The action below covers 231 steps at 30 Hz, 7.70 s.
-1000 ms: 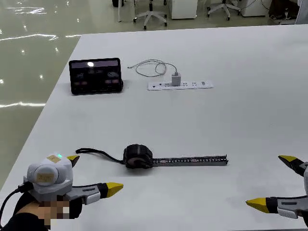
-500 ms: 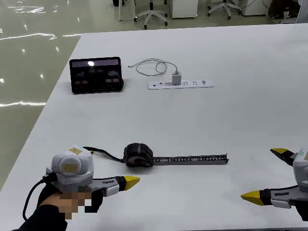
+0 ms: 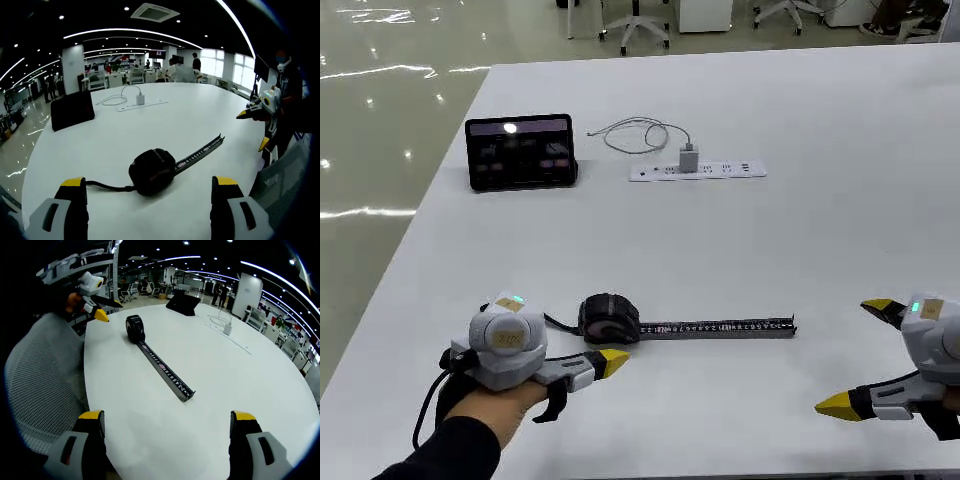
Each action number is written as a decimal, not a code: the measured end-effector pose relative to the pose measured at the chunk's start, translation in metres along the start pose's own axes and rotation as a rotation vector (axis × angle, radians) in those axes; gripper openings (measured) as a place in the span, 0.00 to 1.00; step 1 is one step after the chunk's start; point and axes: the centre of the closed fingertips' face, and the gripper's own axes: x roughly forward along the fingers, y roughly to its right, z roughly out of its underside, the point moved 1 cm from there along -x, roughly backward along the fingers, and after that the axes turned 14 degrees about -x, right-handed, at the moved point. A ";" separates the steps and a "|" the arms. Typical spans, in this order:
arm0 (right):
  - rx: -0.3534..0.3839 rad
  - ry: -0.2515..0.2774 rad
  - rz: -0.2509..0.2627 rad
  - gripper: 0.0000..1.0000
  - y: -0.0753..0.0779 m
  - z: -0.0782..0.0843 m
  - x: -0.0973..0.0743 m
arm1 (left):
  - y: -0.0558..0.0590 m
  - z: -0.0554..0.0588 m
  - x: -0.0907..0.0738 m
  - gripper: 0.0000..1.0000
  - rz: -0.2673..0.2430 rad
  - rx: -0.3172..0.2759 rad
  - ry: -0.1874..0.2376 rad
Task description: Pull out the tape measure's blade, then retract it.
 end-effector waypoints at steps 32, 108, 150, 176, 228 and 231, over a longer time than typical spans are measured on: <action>-0.240 -0.155 -0.245 1.00 0.039 -0.005 0.059 | 0.021 0.009 0.046 1.00 -0.118 -0.048 0.133; -0.392 -0.407 -0.437 0.10 0.030 0.019 0.094 | -0.003 0.013 0.087 0.66 -0.214 -0.267 0.046; -0.312 -0.439 -0.395 0.11 0.028 0.012 0.101 | -0.003 0.018 0.088 0.64 -0.224 -0.245 -0.014; -0.316 -0.411 -0.386 0.11 0.020 -0.006 0.114 | -0.004 0.018 0.088 0.64 -0.222 -0.259 -0.030; -0.298 -0.328 -0.381 0.11 0.003 -0.041 0.141 | -0.004 0.019 0.088 0.64 -0.218 -0.271 -0.042; -0.299 -0.327 -0.380 0.11 0.003 -0.042 0.142 | -0.004 0.020 0.088 0.64 -0.219 -0.272 -0.044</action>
